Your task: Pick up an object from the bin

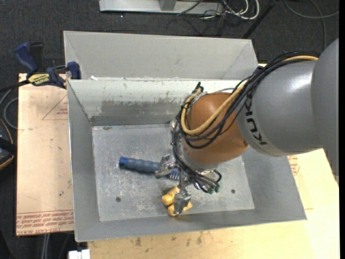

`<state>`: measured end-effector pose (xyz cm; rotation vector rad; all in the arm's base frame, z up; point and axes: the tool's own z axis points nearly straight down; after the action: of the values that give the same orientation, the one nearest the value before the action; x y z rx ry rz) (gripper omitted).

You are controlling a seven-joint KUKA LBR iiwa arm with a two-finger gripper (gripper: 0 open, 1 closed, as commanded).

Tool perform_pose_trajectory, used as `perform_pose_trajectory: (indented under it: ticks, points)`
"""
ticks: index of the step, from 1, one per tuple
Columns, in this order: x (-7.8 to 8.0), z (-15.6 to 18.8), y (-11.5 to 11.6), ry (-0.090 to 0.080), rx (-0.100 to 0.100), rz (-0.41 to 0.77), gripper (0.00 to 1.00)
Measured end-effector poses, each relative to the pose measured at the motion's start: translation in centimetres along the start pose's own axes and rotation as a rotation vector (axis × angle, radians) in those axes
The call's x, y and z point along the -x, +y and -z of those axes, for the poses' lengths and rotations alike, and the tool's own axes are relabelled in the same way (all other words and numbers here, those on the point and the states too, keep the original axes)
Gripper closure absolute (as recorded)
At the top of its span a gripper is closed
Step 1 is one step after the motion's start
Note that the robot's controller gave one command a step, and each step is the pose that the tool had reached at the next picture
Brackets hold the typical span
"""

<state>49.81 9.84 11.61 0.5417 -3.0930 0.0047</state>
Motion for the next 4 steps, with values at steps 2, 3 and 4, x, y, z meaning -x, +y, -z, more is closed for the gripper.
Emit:
perform_pose_trajectory:
  ticks: [2, 3, 4]
  points:
    - [0.2, -0.1, 0.5, -0.002, 0.004, 0.006, 0.00]
    - [-2.3, -3.5, -4.9, -0.013, 0.002, 0.226, 0.00]
    - [-2.2, -3.4, -4.8, -0.016, 0.002, 0.226, 1.00]
